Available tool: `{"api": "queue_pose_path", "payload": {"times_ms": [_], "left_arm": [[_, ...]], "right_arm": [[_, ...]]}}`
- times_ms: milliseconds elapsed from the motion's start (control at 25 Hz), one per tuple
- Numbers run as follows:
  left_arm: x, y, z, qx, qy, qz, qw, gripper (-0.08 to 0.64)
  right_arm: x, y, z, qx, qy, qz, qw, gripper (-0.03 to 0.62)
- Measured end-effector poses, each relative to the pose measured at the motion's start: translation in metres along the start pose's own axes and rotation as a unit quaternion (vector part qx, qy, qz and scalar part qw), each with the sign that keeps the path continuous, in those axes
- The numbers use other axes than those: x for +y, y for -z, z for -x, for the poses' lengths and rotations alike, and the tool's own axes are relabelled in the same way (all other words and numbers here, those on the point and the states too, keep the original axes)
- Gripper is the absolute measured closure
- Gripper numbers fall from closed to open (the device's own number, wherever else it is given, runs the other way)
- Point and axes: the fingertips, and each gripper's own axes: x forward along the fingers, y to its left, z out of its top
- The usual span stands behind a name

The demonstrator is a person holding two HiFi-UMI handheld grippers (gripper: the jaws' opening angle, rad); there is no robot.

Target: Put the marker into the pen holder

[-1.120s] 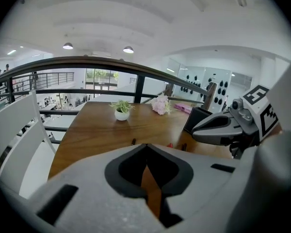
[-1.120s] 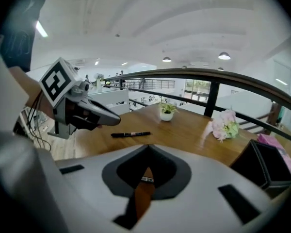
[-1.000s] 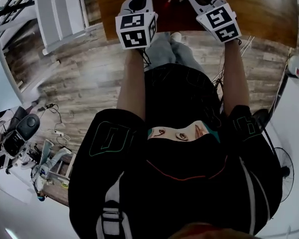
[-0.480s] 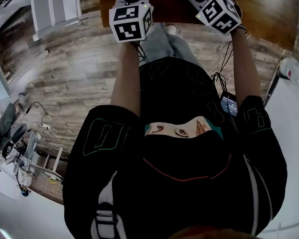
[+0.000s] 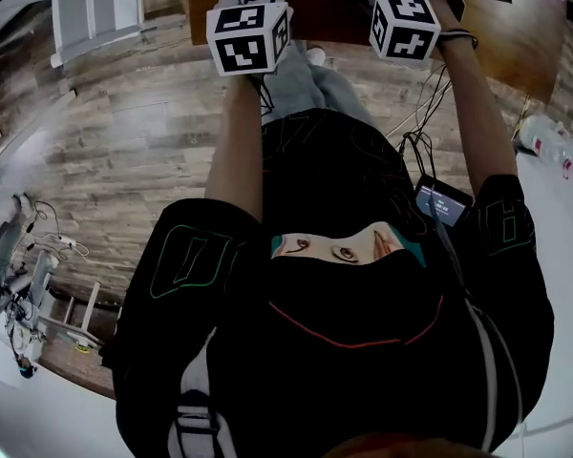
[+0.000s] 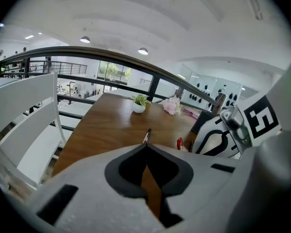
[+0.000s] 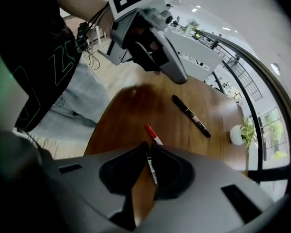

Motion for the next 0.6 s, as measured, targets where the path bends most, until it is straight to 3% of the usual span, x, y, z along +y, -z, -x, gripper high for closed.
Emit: {"api": "queue_pose_path", "payload": {"times_ms": [240,600], "left_arm": [[0.007,-0.001,0.009,-0.008,-0.007,0.012,0.9999,0.551],[0.021,0.007,0.017,-0.011,-0.025,0.031,0.9991,0.551]], "right_arm": [[0.01,0.004,-0.01,0.049,-0.035,0.06,0.996,0.545],[0.008,0.008,-0.023,0.095,-0.048,0.132,0.985,0.546]]}}
